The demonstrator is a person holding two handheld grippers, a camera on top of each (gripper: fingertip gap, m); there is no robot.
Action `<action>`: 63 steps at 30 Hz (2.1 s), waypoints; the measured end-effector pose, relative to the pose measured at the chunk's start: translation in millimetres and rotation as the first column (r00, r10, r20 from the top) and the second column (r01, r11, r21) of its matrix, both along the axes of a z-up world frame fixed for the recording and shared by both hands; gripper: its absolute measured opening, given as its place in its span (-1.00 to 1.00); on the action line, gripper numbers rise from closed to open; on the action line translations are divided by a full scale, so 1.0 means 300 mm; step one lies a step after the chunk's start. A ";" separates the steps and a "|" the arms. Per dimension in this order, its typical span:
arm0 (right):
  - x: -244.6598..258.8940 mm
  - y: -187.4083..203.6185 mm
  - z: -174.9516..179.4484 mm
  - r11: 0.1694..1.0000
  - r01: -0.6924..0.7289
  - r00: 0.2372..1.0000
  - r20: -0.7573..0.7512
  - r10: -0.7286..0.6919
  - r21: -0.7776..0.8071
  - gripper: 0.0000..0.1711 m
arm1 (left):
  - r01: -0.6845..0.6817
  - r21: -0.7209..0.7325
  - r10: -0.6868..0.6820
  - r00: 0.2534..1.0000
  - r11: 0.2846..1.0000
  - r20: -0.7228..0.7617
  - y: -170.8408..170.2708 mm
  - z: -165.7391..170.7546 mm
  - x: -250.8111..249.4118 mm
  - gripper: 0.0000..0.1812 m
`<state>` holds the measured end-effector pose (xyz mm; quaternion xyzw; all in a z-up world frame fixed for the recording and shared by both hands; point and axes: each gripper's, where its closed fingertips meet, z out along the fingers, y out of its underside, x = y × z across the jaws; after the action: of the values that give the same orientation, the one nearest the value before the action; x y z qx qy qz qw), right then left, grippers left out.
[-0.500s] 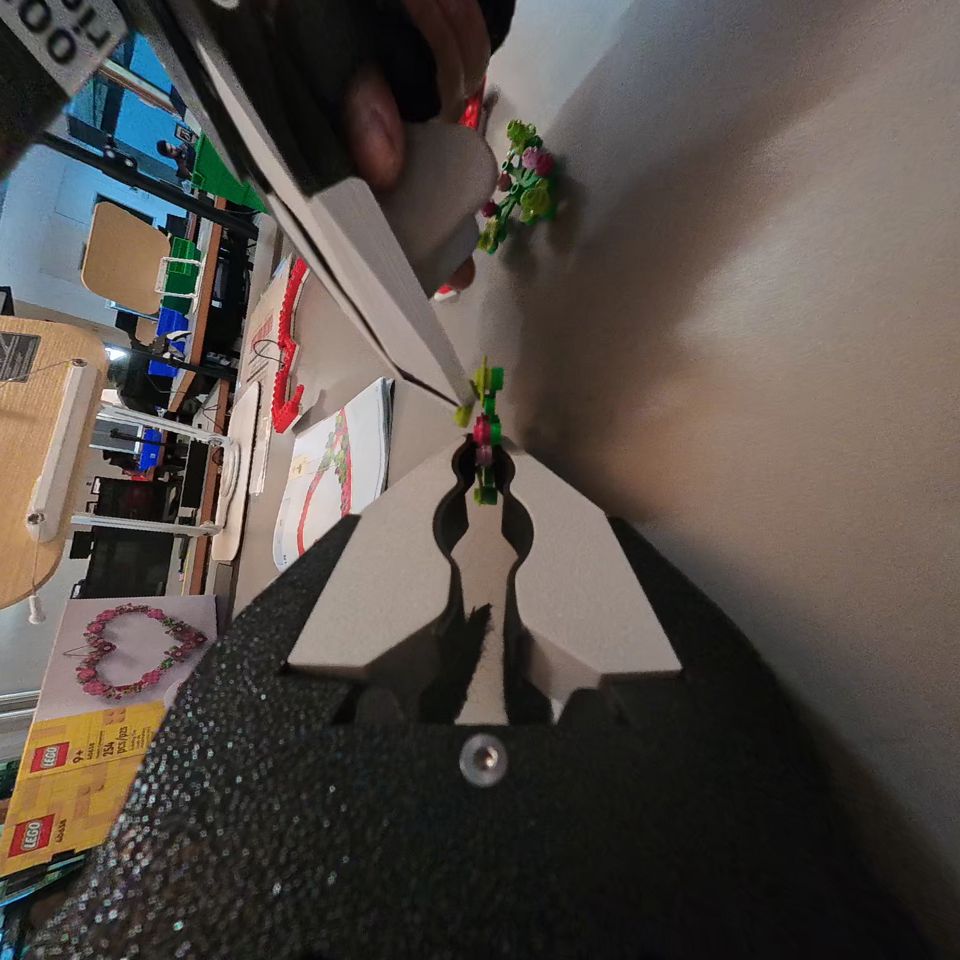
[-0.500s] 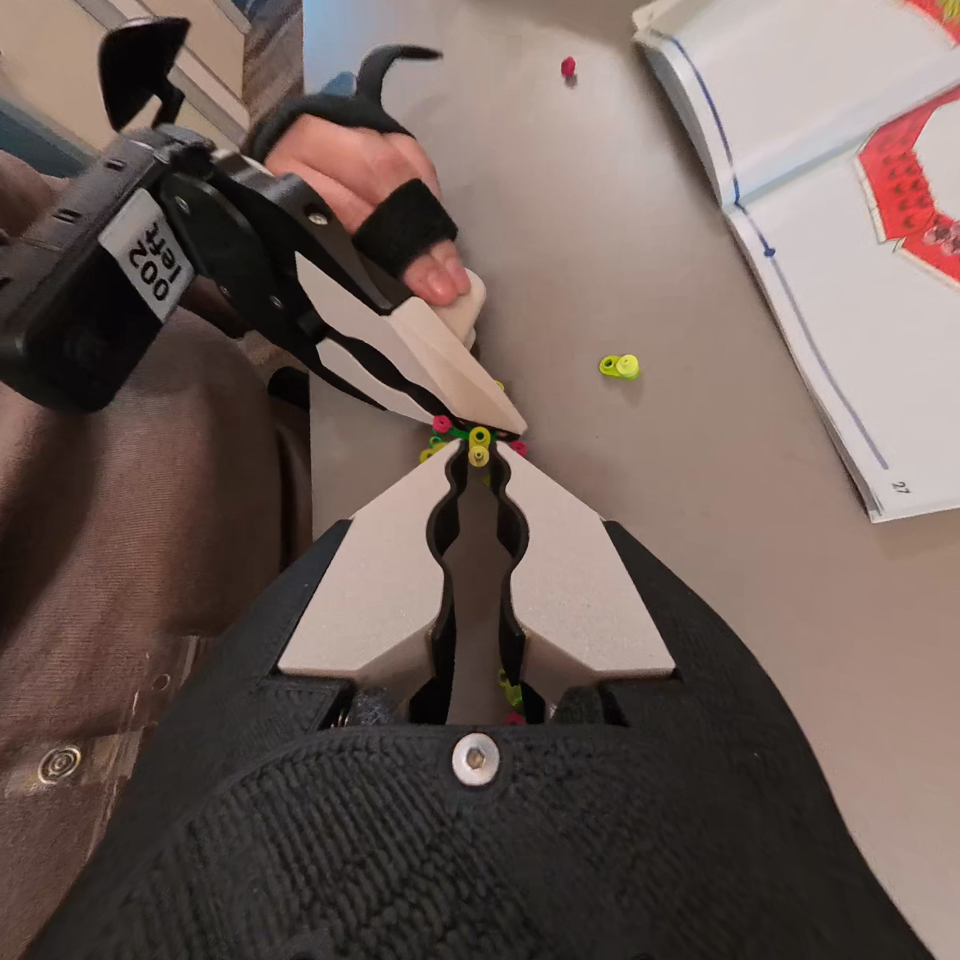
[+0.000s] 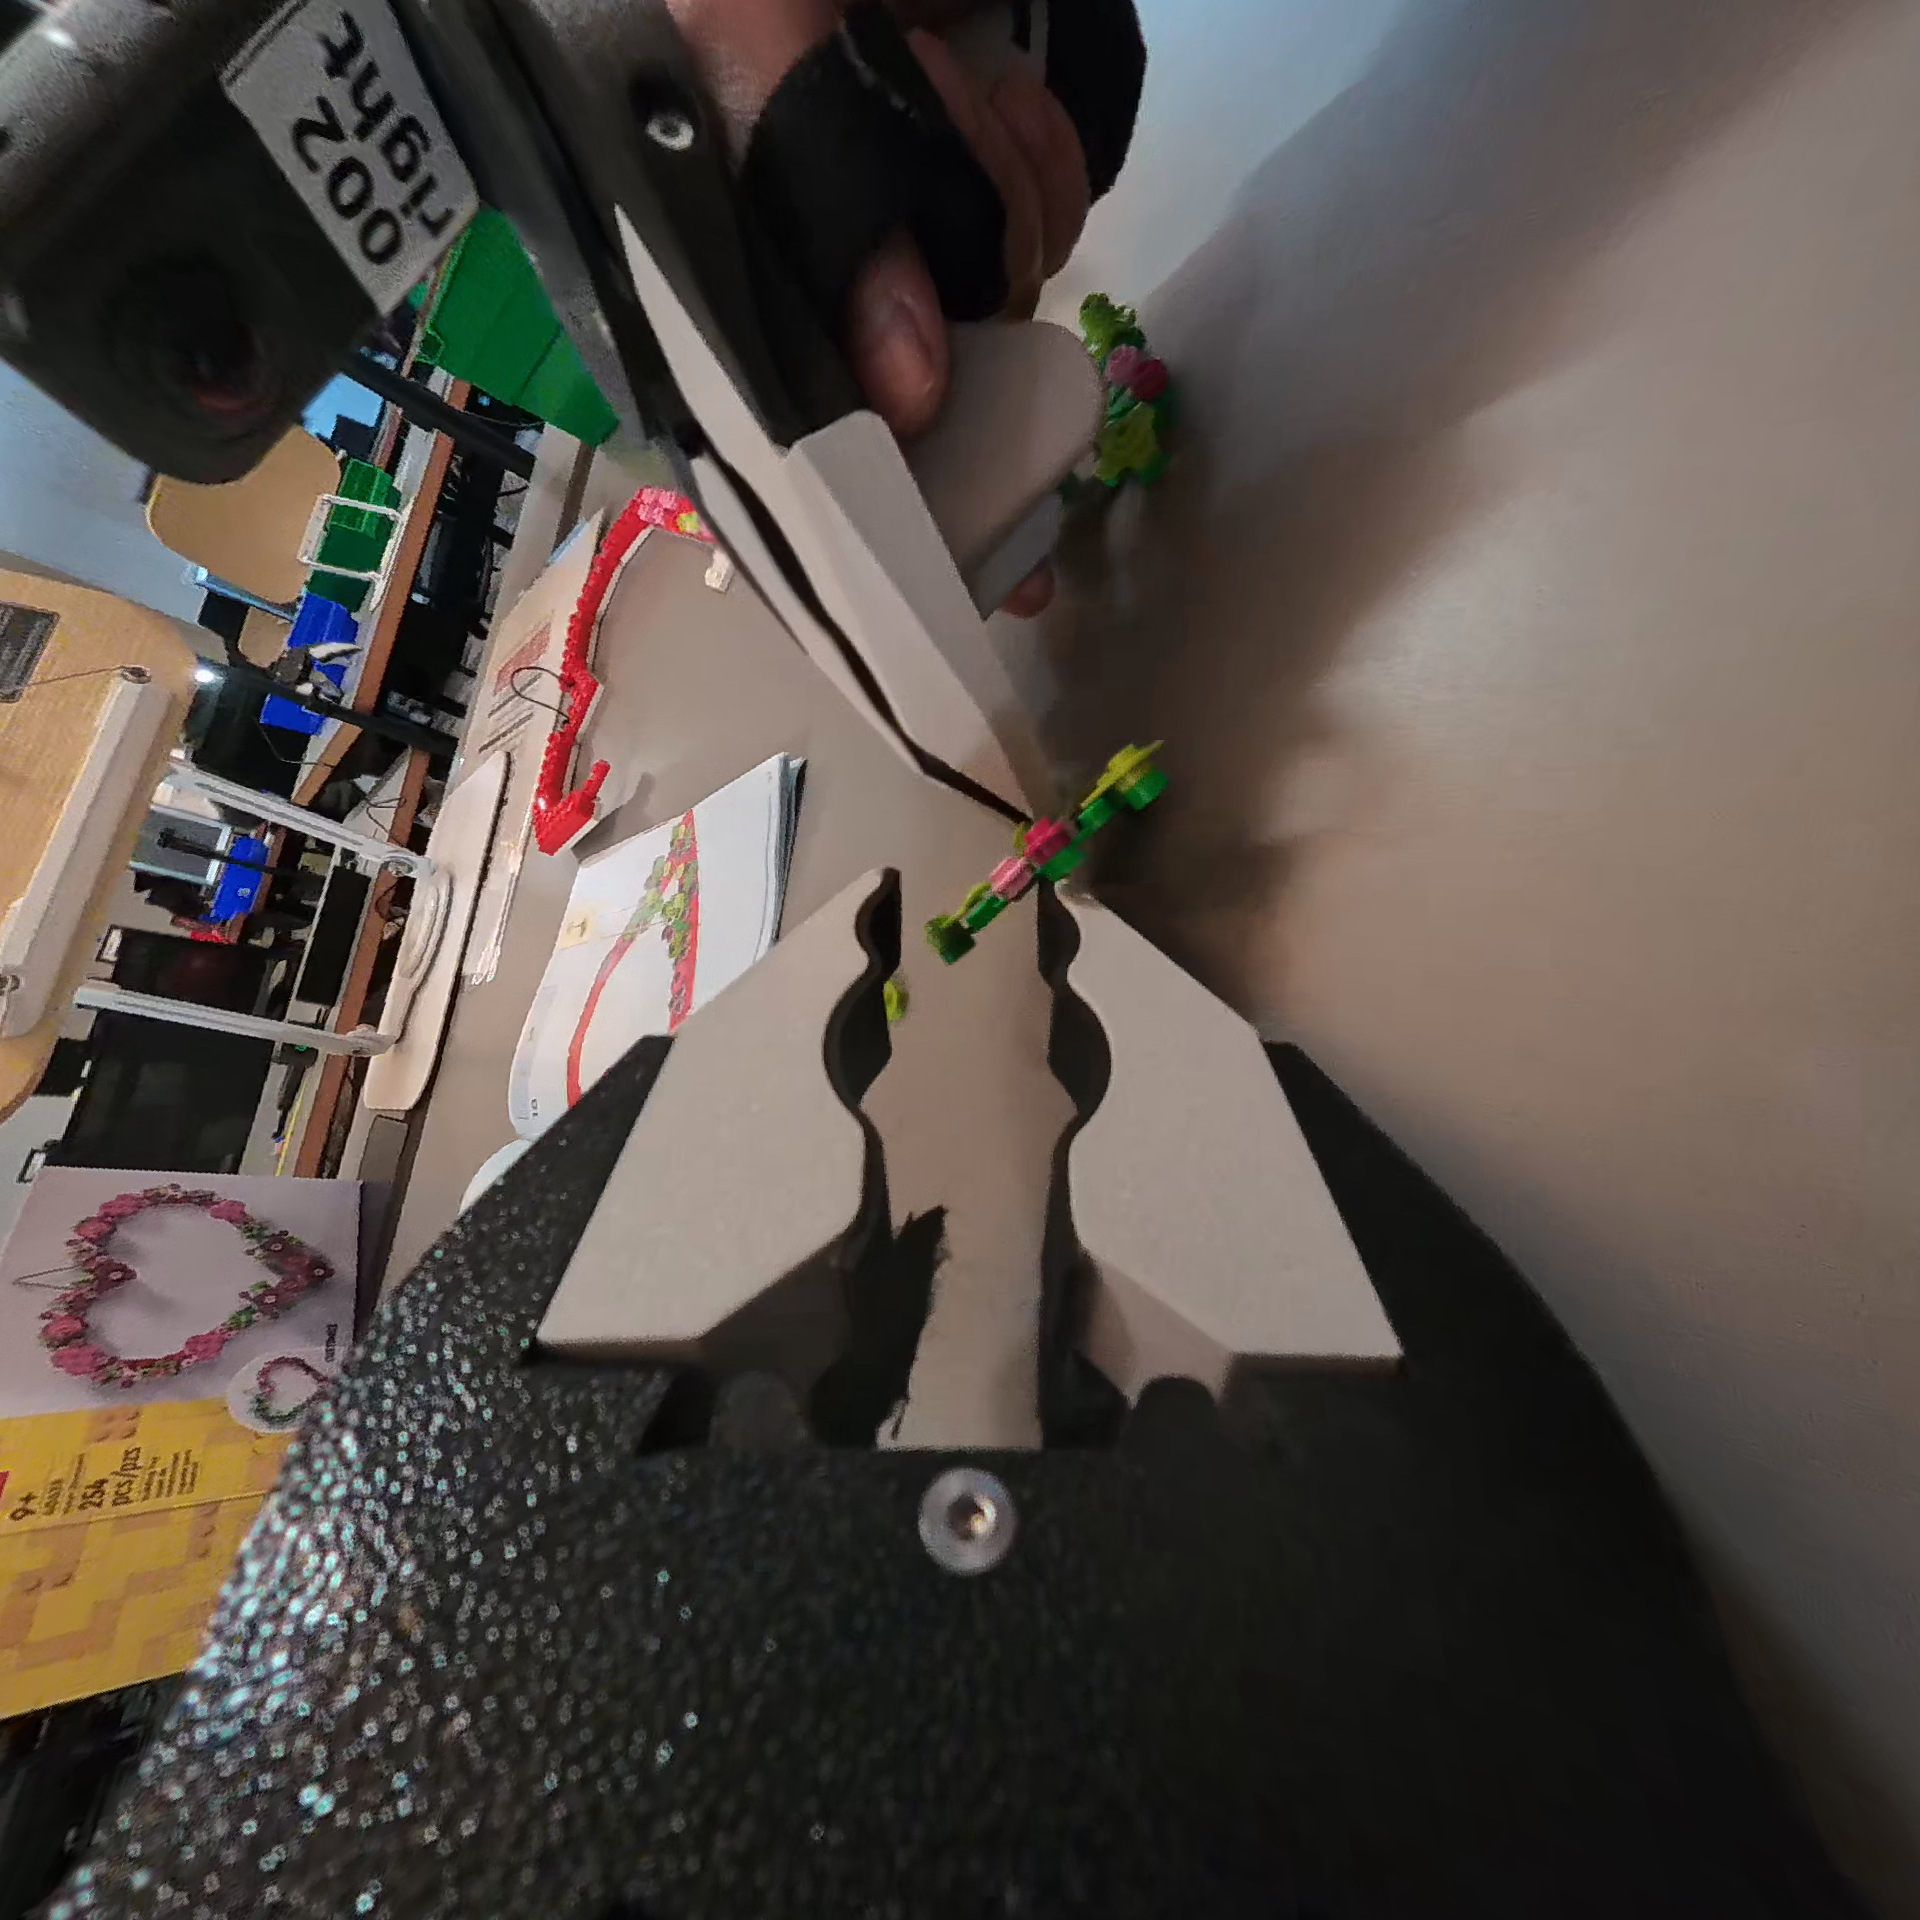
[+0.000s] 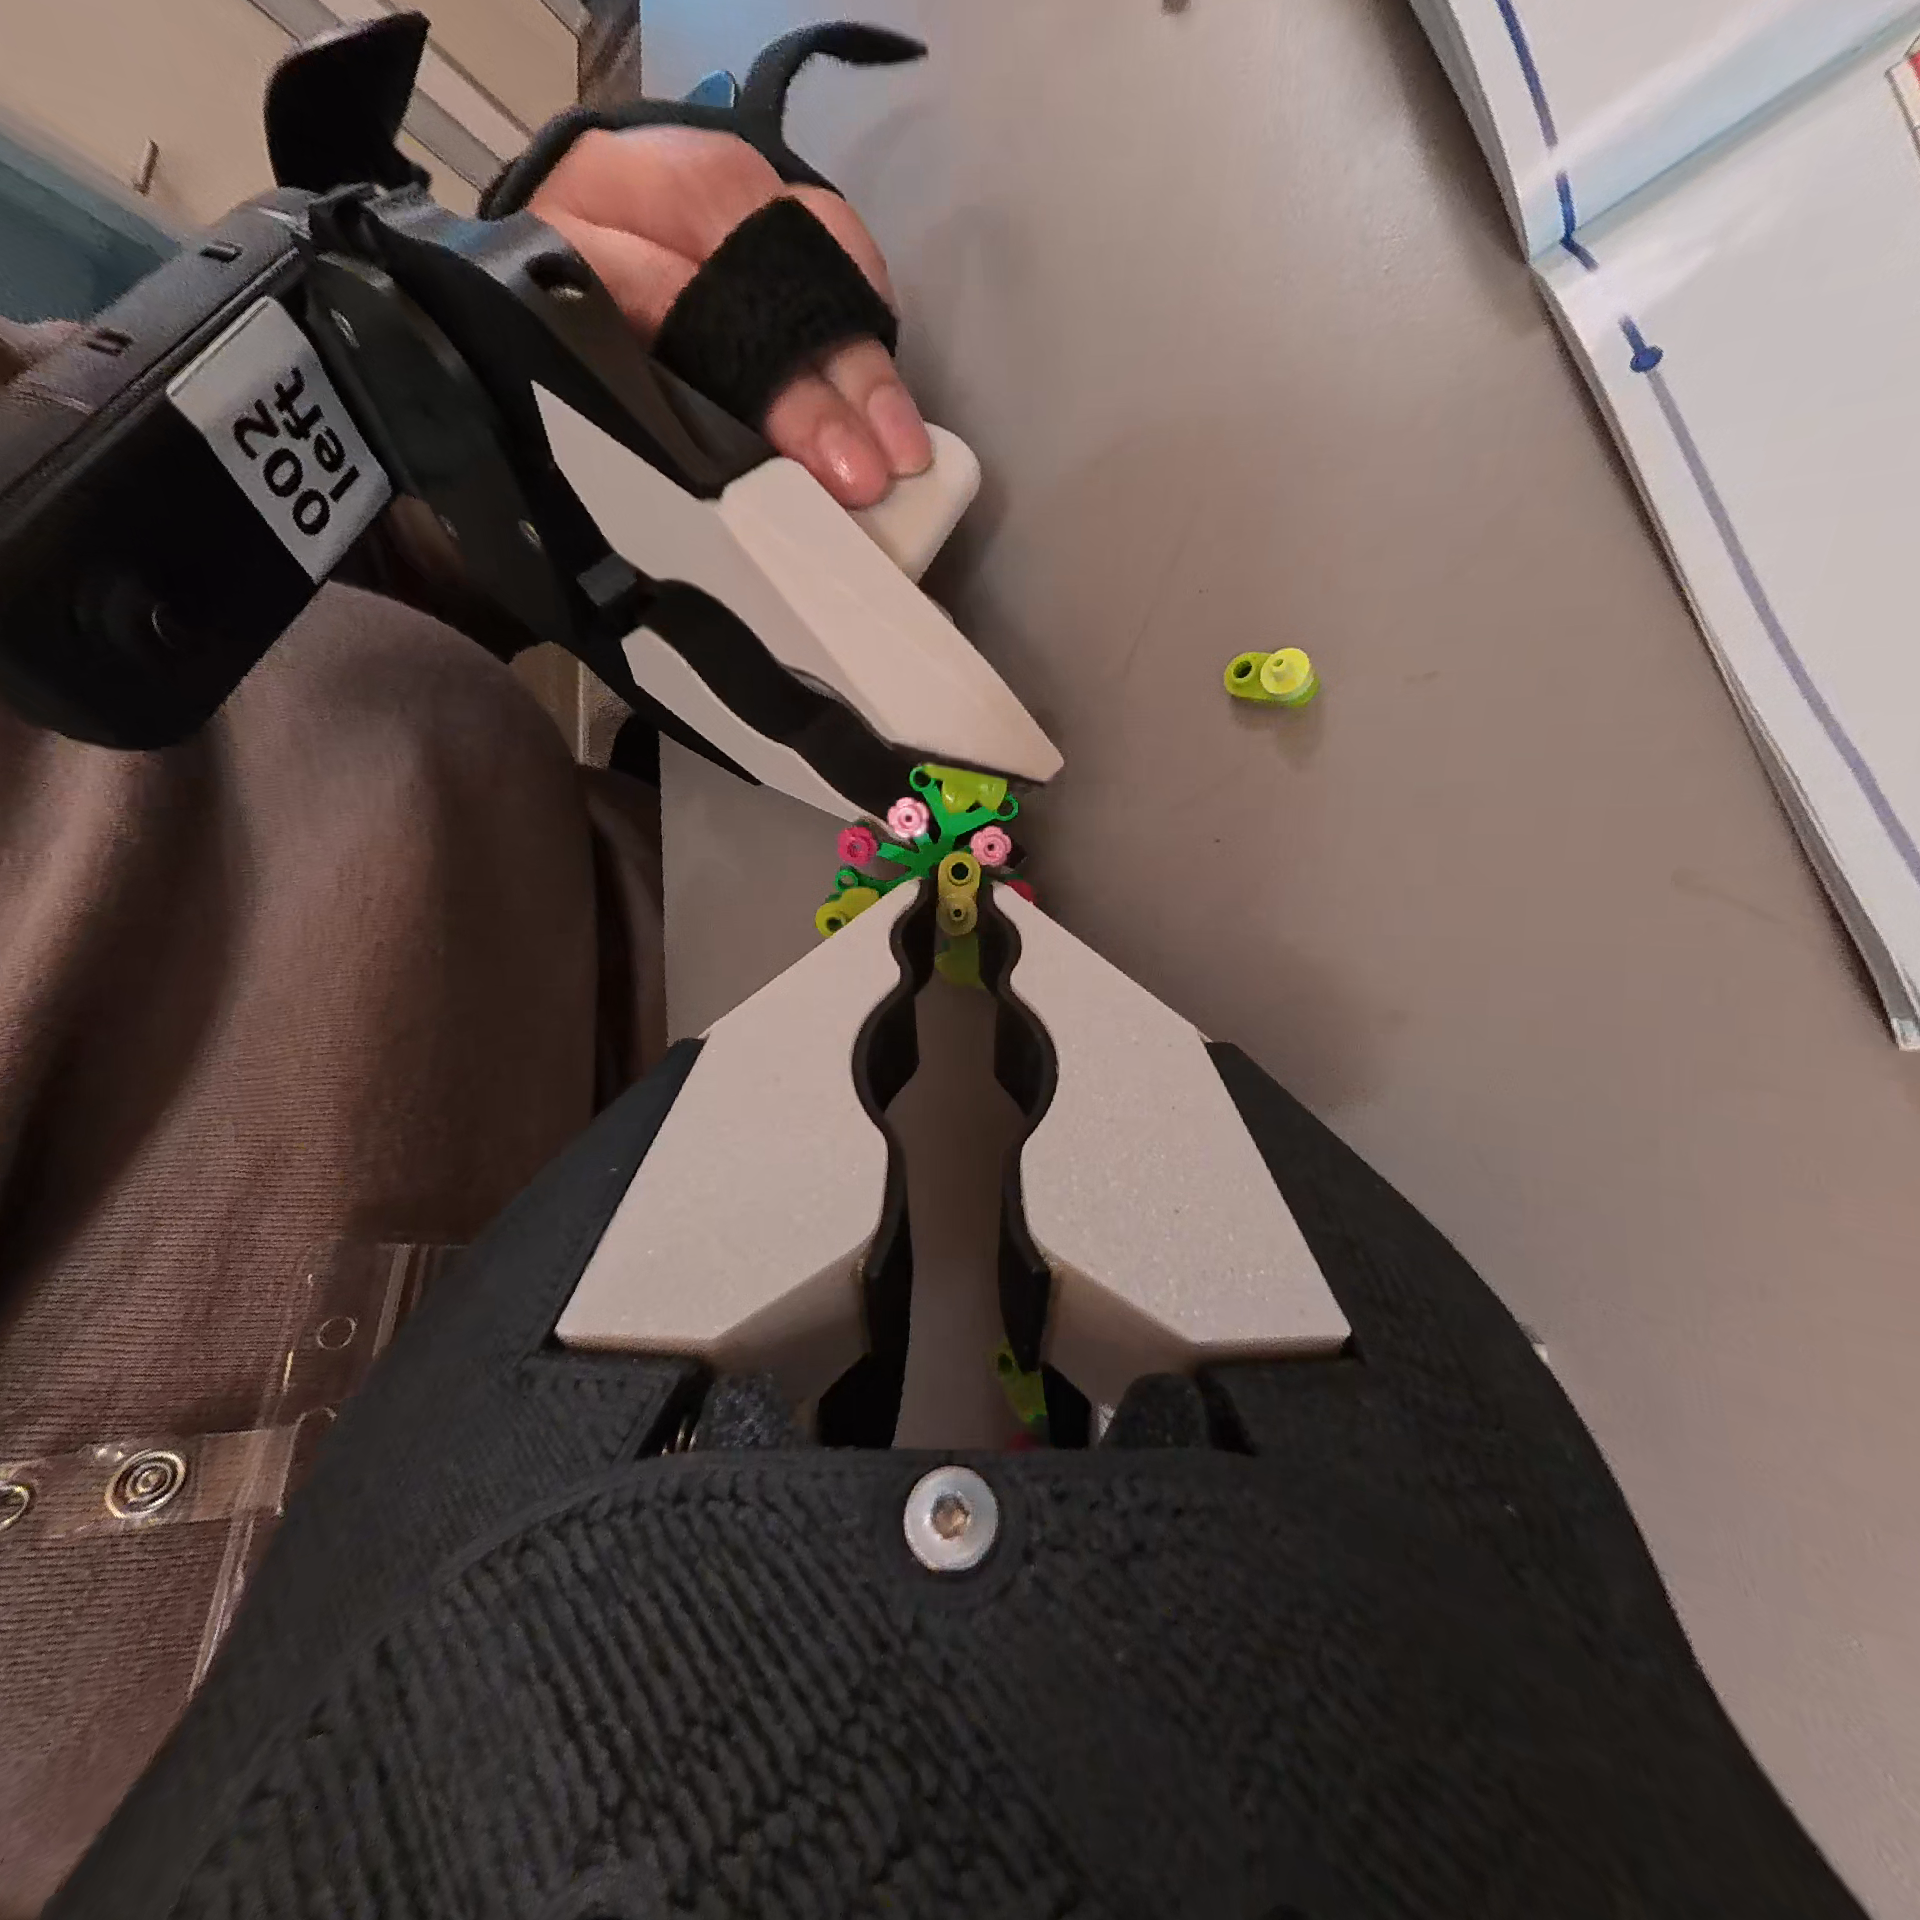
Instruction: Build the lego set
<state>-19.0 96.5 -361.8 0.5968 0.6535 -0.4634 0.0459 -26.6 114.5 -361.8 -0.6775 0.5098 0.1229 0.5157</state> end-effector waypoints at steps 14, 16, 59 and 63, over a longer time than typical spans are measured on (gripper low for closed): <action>0.010 0.001 -0.014 0.999 0.036 0.999 -0.006 -0.036 0.010 -0.94 | 0.098 0.071 -0.092 0.993 0.993 -0.080 -0.027 0.000 0.026 -0.83; 0.004 0.008 0.001 0.998 0.061 0.998 -0.022 -0.061 0.008 -0.94 | 0.095 0.067 -0.089 0.991 0.993 -0.099 -0.030 -0.007 0.025 -0.90; 0.052 -0.026 -0.006 0.997 0.083 0.996 0.010 -0.083 0.003 -0.94 | 0.077 0.092 -0.070 0.995 0.993 -0.078 -0.031 -0.006 0.067 -0.87; 0.053 -0.029 -0.006 0.996 0.091 0.996 0.003 -0.091 0.003 -0.94 | 0.088 0.096 -0.080 0.993 0.991 -0.085 -0.034 -0.007 0.071 -0.87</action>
<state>-3.1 88.0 -363.7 0.6266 0.6263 -0.4631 0.0251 -5.5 104.2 -363.8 -0.6234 0.5517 0.1535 0.5324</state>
